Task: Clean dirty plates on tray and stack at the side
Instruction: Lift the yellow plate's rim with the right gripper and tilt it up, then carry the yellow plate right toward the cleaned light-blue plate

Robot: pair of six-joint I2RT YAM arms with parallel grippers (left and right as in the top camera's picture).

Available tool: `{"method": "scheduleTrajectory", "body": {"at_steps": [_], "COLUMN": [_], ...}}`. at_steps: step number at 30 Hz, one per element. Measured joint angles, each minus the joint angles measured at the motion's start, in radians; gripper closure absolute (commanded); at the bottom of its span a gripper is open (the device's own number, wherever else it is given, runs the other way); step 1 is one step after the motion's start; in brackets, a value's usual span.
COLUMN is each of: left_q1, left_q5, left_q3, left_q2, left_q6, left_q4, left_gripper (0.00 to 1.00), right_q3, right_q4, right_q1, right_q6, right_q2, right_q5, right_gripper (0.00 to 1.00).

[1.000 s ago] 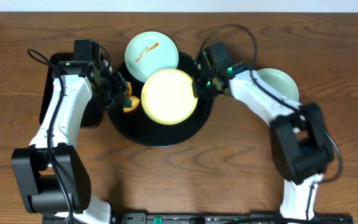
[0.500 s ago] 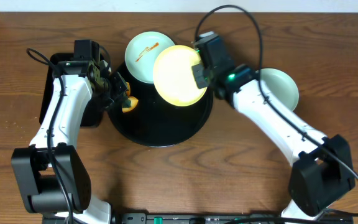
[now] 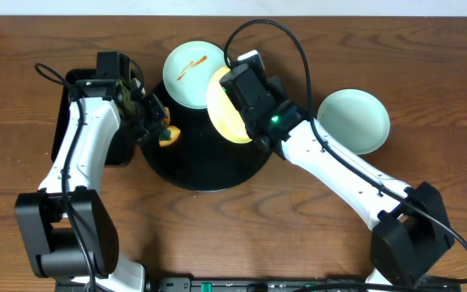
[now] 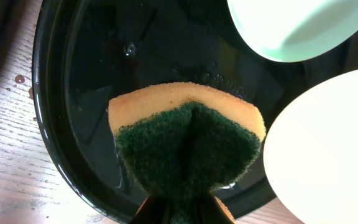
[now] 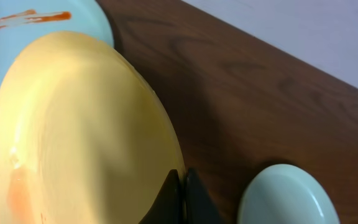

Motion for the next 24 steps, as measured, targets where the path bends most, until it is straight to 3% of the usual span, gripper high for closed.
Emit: {"method": "scheduleTrajectory", "body": {"at_steps": [10, 24], "left_q1": [0.000, 0.000], "left_q5": [0.000, 0.000], "left_q3": [0.000, 0.000], "left_q2": [0.000, 0.000], "left_q6": [0.000, 0.000], "left_q4": [0.000, 0.000], "left_gripper": [0.92, 0.92], "right_q3": [0.000, 0.000], "right_q4": [0.049, 0.181], "right_q1": [0.000, 0.055], "right_q6": [-0.056, -0.255], "right_q2": [0.000, 0.000], "right_q5": [0.087, 0.240], "right_gripper": [0.99, 0.99]}}
